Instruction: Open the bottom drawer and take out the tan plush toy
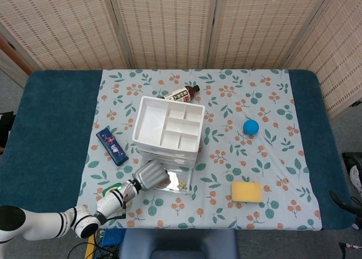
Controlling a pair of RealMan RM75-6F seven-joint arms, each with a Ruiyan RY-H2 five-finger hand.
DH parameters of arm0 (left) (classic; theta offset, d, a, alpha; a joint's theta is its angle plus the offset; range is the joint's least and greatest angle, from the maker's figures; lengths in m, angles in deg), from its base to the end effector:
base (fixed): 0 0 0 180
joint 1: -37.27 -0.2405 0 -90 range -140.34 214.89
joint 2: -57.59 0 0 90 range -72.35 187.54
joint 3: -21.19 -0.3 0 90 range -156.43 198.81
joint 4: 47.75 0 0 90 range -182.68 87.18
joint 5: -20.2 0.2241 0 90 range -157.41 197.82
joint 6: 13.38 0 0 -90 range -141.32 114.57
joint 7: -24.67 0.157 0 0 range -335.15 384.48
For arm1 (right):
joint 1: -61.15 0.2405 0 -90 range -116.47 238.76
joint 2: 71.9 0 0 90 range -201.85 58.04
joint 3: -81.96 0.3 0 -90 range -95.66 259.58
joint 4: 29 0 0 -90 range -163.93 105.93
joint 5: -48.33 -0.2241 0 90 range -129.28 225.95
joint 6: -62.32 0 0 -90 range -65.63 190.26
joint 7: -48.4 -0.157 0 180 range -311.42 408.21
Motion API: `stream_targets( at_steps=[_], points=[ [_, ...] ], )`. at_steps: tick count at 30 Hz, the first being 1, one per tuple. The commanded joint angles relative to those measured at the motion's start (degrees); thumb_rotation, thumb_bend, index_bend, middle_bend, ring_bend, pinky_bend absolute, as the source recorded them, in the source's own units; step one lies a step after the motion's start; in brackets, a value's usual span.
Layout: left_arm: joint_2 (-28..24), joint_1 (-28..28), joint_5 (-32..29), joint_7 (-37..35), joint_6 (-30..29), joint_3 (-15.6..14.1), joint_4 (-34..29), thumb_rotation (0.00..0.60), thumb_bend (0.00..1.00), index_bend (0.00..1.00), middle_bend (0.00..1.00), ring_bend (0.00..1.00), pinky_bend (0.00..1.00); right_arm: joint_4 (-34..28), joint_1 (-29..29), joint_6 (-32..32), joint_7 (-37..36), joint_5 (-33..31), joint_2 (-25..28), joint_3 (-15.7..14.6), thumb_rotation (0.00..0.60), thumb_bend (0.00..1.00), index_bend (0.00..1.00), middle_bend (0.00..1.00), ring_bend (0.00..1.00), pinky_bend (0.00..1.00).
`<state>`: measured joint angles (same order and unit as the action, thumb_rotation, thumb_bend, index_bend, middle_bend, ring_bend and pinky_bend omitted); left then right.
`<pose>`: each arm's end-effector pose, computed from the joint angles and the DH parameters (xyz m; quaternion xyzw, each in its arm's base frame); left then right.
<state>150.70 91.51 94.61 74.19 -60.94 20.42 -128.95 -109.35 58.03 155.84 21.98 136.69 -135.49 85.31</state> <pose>-0.1252 0.3574 -0.1026 -0.9114 0.0061 -0.2258 0.3441 -0.4029 -0.1470 0.2117 0.5045 -0.4315 0.4774 0.5757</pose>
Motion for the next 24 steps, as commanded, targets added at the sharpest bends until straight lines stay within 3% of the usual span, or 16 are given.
stream_targets(
  at_steps=[1, 13, 24],
  points=[
    [-0.15, -0.1, 0.14, -0.32, -0.26, 0.13, -0.07, 0.6, 0.2, 0.58, 0.99, 1.0, 1.0, -0.02, -0.01, 0.08, -0.03, -0.04, -0.04, 0.1, 0.6, 0.22, 0.0, 0.07, 0.0, 0.0],
    [-5.14, -2.32, 0.21, -2.97, -3.87, 0.76, -6.76, 0.6, 0.2, 0.62, 0.99, 1.0, 1.0, -0.24, 0.15, 0.25, 0.26, 0.52, 0.01, 0.1, 0.6, 0.22, 0.0, 0.07, 0.0, 0.0],
    [-14.64, -7.34, -0.64, -5.04, -9.83, -0.15, -15.55, 0.6, 0.2, 0.61, 0.99, 1.0, 1.0, -0.46, 0.44, 0.31, 0.37, 1.02, 0.08, 0.11, 0.6, 0.21, 0.0, 0.07, 0.0, 0.0]
  ],
)
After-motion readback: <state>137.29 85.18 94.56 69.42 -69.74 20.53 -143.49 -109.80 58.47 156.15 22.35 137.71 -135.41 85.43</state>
